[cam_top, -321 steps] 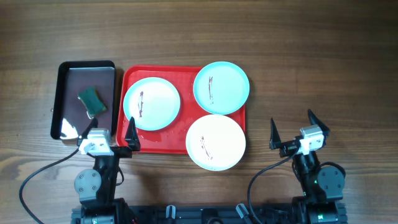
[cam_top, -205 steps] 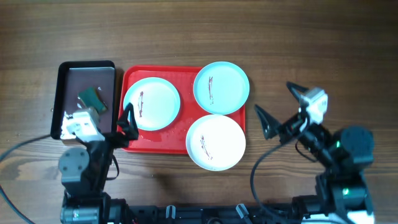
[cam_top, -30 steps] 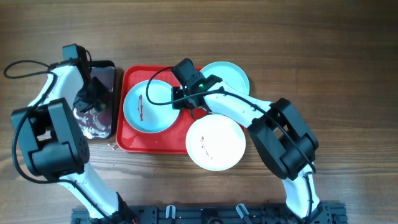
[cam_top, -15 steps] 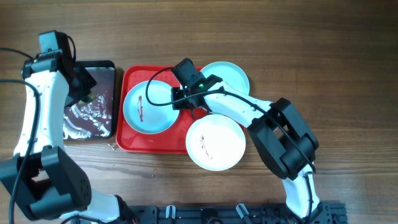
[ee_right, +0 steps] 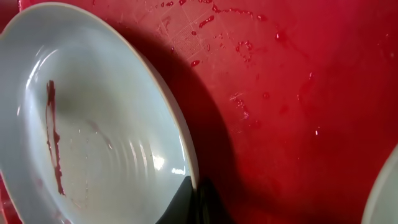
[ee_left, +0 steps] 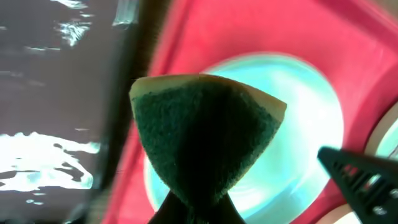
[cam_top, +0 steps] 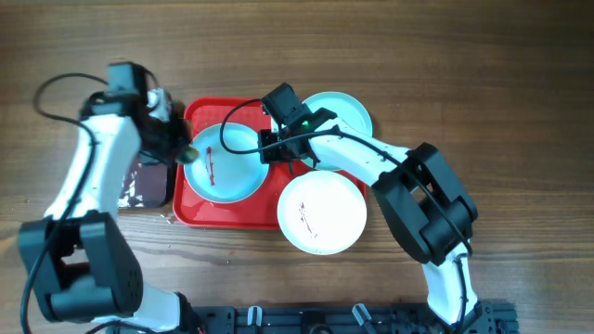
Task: Clean dirty plates on tray and stack at the side
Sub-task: 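Carry the sponge with the left gripper onto the held plate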
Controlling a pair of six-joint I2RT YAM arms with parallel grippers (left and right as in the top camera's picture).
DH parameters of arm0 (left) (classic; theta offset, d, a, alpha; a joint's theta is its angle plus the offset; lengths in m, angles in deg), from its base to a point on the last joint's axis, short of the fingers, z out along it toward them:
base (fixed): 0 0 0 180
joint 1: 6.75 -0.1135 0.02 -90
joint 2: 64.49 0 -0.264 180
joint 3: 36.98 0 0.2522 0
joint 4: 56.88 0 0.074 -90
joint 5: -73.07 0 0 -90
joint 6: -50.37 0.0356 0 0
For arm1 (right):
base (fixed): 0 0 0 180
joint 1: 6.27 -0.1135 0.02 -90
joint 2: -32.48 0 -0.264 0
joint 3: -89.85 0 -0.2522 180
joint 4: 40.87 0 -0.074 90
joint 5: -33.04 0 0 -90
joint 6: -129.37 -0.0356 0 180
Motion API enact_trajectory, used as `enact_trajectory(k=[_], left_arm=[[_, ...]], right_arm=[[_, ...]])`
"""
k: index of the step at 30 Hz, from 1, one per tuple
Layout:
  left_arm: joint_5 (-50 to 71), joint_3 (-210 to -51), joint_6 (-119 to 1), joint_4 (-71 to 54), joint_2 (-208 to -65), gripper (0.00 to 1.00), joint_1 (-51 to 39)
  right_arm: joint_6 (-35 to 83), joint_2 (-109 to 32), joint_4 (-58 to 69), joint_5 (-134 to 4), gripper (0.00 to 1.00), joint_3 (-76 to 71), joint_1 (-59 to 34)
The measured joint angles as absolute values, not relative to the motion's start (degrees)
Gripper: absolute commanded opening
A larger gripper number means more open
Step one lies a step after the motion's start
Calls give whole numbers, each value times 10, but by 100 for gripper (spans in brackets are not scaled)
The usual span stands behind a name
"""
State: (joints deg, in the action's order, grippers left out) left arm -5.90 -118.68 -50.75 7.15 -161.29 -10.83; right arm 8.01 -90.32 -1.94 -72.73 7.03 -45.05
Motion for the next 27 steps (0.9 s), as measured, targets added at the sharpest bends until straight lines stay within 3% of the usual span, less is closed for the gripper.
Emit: enact_trajectory(k=[17,27], left_arm=[[-136,-1001,-487,-155,-1601,4,-31],[-33,-992,-489,-185,-1602,4,27]], right_arm=[[86,-903,-19,-745,4,70,-433],[87,-903,-19,-745,4,70,-432]])
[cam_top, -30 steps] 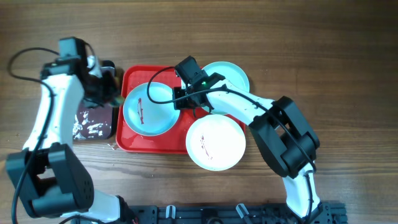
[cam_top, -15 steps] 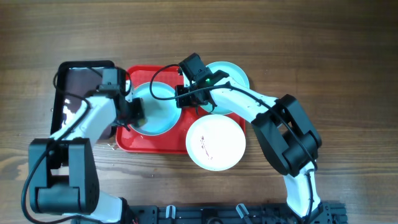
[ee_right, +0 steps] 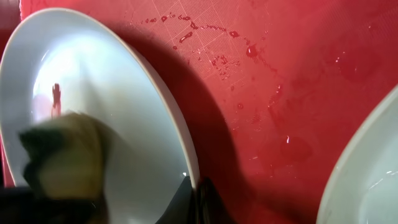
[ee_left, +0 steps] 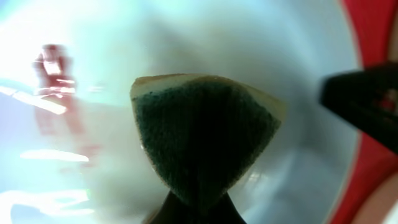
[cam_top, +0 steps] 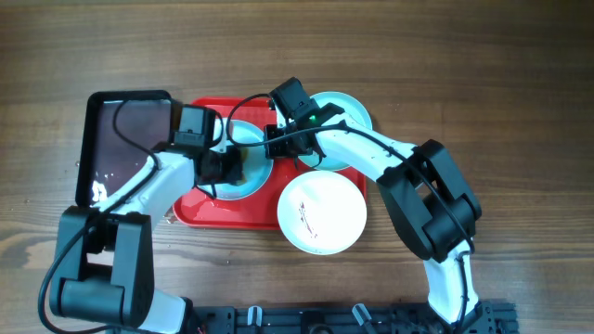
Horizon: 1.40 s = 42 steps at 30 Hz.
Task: Clean dirty plates on tray and stack at the side
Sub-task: 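Carry the sponge with the left gripper onto the held plate, then scrub the plate surface with the sponge in the left gripper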
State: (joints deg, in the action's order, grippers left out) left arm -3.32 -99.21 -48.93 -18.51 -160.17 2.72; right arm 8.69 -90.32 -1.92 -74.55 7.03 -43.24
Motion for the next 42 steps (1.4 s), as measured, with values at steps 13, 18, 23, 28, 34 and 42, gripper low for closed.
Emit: enact_trajectory(k=[13,18,23,28,34,42], left_arm=[[-153,-989,-596,-245,-1602,4,-14],[-140,-1006,-624,-165,-1604,4,-55],[-109,-1055,-632,-53,-1613,4,-60],[-82,-1091,-633,-6,-1614,4,-37],[-70,-1092,-636,-48,-1663,4,-27],[-83,-1112,-679,-62,-1690,4,-25]], right_arm=[[88,-903,-19,-750,4,70,-433],[88,-903,-20,-757,4,70,-437],[88,-903,-19,-762,4,70,-439],[88,-903,-4,-769,4,70,-440],[88,-903,-2,-771,4,70,-445],[88,-903,-2,-769,4,70,-445]])
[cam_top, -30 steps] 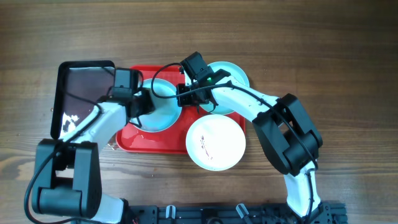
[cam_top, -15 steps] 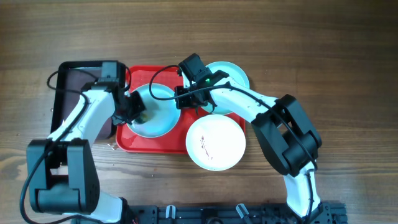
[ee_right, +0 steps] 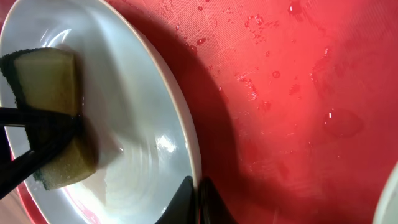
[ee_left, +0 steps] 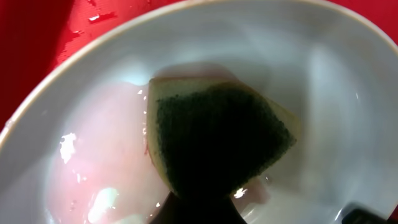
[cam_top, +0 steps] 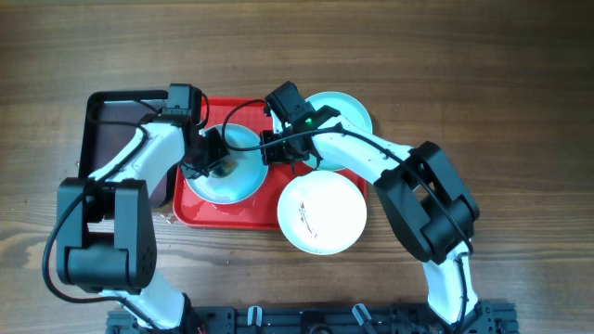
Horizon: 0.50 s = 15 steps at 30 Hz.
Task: Clean dirty plates on tray and stack at the side
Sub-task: 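Scrub the plate surface with the sponge in the left gripper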
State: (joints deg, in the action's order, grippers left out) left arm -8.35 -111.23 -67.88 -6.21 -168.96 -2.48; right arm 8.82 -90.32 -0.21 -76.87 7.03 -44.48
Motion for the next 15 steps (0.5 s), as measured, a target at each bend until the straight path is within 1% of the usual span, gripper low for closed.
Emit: enact_trajectory(k=[5,10,15], left_arm=[[-88,-1127,-696,-33,-1695,4,-23],[-153,-1187,-721,116,-1721,4,-30],[-179,-1225,-732,119,-1726,4,-38]], right_arm=[[88,-903,-2,-769,4,70,-445],[88,-903,-2,-776,4,70,-449],[88,-903,-2,-777,4,70,-449]])
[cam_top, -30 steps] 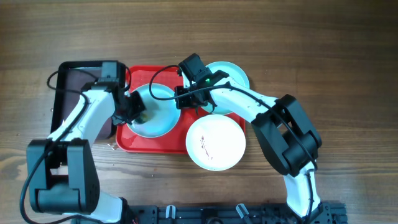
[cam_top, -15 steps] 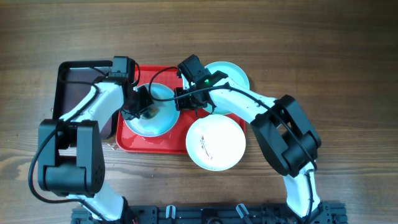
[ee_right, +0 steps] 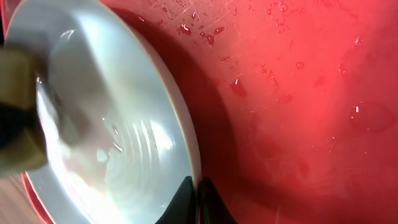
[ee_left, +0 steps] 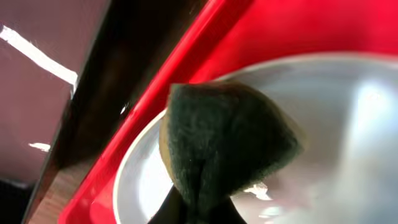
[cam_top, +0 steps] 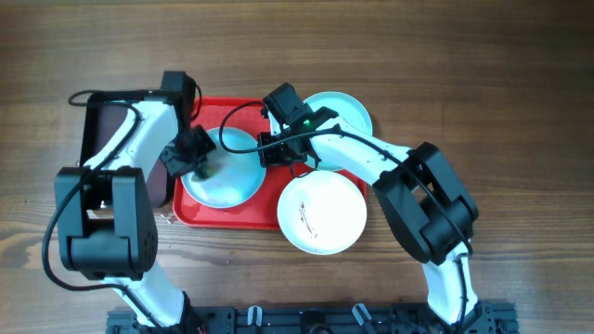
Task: Clean dirty plates on tray and stack at the side
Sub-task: 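Scrub the plate surface with the sponge in the left gripper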
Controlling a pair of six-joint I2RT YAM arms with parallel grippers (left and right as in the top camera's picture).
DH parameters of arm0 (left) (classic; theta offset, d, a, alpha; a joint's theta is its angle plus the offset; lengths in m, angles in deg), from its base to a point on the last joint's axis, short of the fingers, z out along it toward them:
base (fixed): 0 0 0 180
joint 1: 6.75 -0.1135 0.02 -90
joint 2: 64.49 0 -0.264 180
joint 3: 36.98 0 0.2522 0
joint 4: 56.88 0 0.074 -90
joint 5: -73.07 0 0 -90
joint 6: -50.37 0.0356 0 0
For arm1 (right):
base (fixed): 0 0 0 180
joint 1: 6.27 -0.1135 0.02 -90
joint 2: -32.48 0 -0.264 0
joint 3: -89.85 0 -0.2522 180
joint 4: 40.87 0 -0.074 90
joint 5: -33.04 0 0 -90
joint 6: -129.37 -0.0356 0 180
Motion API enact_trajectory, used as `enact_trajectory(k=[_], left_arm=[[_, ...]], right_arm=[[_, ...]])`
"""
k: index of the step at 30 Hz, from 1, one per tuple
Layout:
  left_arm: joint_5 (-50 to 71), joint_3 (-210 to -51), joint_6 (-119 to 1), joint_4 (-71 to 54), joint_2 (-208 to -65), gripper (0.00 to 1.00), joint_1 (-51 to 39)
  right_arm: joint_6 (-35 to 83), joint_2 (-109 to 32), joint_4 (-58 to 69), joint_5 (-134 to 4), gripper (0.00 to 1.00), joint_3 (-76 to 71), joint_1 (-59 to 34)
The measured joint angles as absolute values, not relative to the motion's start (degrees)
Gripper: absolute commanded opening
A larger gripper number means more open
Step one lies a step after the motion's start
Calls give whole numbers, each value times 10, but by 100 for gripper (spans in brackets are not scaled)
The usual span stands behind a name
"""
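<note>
A light blue plate lies on the red tray. My right gripper is shut on its right rim; in the right wrist view, the right gripper pinches the plate, whose inside is wet with no red streak showing. My left gripper is shut on a yellow-green sponge at the plate's left rim, by the tray edge. The sponge shows blurred at the left.
A black basin with water stands left of the tray. A second light blue plate lies at the back right. A white plate with a red smear sits at the tray's front right corner.
My left gripper has moved the sponge from the middle of the plate to its left rim, toward the basin. The right gripper still pinches the same rim.
The sponge was first at the tray's left edge by the basin, and the plate bore a red streak. Then it was on the plate over the streak, then in the middle amid a pink smear. Now it is at the left rim, with no streak visible.
</note>
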State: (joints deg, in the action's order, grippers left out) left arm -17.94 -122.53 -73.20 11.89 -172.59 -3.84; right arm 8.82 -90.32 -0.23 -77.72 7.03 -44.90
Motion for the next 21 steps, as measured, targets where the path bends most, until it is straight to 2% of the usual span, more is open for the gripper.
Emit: enact_trajectory(k=[14,21], left_arm=[[-174,-1235,-694,96,-1765,4,22],[-158,-1240,-581,100,-1771,4,19]], right_arm=[[88,-903,-2,-777,4,70,-449],[88,-903,-2,-777,4,70,-449]])
